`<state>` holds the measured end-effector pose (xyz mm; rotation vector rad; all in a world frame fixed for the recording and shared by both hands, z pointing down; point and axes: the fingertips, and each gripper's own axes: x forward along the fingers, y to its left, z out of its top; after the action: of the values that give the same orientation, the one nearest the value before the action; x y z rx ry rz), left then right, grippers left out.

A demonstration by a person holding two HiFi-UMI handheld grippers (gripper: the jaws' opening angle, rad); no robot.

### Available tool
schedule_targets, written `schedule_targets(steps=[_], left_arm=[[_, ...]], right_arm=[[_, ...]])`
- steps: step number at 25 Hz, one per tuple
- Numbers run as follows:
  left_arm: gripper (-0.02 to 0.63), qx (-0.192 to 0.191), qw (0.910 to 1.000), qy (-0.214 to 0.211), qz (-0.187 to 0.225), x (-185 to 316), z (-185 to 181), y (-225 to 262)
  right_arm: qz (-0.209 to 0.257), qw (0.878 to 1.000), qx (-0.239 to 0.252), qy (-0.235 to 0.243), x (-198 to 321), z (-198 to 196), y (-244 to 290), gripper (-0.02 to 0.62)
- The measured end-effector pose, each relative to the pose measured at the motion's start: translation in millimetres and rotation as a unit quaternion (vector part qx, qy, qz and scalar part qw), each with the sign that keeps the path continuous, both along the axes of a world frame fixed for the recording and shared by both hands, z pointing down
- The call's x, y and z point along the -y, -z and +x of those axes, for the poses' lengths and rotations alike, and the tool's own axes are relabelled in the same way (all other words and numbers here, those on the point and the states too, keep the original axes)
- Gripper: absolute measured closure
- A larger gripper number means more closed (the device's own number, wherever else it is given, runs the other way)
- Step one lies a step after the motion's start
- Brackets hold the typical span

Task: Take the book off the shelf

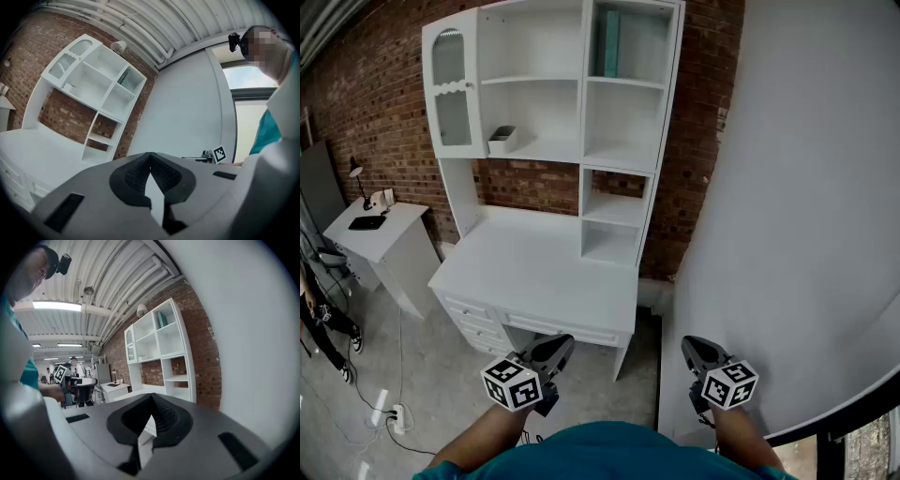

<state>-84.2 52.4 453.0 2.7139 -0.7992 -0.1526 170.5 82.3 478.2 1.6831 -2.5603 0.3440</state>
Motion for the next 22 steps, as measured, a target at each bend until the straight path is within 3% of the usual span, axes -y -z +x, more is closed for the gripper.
schedule_targets(steps=[22], left_arm=[[0.591,-0.005,0.9995,-0.032,0.001,30.2,-32.2,3.4]], right_arm=[[0.013,0.999,0.013,-0.038,27.9,-25.3,7.4,0.574]])
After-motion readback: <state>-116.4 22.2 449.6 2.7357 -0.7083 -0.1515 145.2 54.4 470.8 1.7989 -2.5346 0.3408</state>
